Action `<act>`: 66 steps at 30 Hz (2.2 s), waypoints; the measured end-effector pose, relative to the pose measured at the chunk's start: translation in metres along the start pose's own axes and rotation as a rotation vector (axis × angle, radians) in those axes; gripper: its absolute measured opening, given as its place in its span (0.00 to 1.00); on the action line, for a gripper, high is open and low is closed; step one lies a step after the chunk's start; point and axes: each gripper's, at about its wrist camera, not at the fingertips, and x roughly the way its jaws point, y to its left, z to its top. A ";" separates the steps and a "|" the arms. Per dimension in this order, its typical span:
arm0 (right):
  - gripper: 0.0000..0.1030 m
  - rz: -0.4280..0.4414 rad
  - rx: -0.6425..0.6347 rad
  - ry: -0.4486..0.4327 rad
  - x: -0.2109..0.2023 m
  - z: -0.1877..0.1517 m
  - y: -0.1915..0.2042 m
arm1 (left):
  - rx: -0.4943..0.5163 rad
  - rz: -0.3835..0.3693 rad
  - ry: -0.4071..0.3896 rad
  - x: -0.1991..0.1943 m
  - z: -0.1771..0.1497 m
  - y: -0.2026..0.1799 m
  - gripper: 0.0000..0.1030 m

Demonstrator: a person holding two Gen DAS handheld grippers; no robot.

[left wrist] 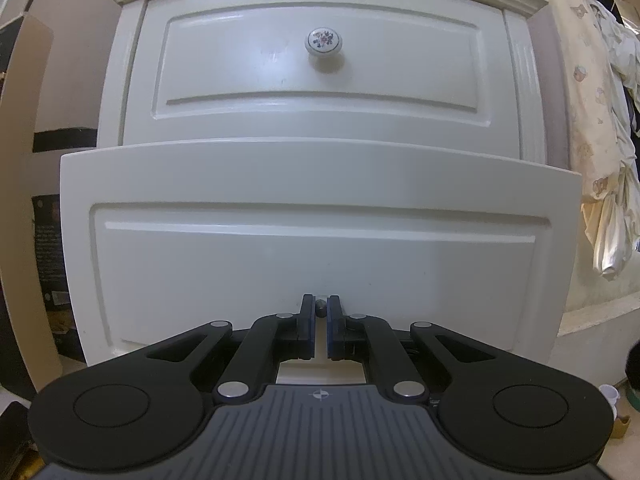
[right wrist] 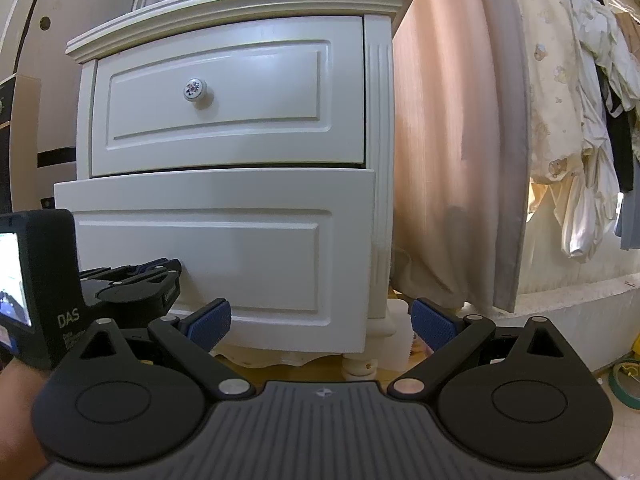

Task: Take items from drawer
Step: 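Pull the lower drawer open by its knob with the left gripper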

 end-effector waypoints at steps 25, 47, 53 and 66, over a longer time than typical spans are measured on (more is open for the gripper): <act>1.00 -0.004 -0.002 0.012 0.000 -0.005 -0.002 | -0.013 -0.020 0.004 -0.041 -0.015 -0.004 0.02; 1.00 0.048 0.000 -0.002 -0.011 -0.011 -0.005 | 0.010 -0.019 0.008 -0.081 -0.028 -0.012 0.02; 1.00 0.055 0.004 -0.003 -0.016 -0.012 -0.004 | 0.006 -0.022 0.010 -0.090 -0.031 -0.012 0.02; 1.00 0.064 -0.021 -0.009 -0.022 -0.009 0.004 | -0.010 -0.006 0.027 -0.094 -0.032 -0.007 0.02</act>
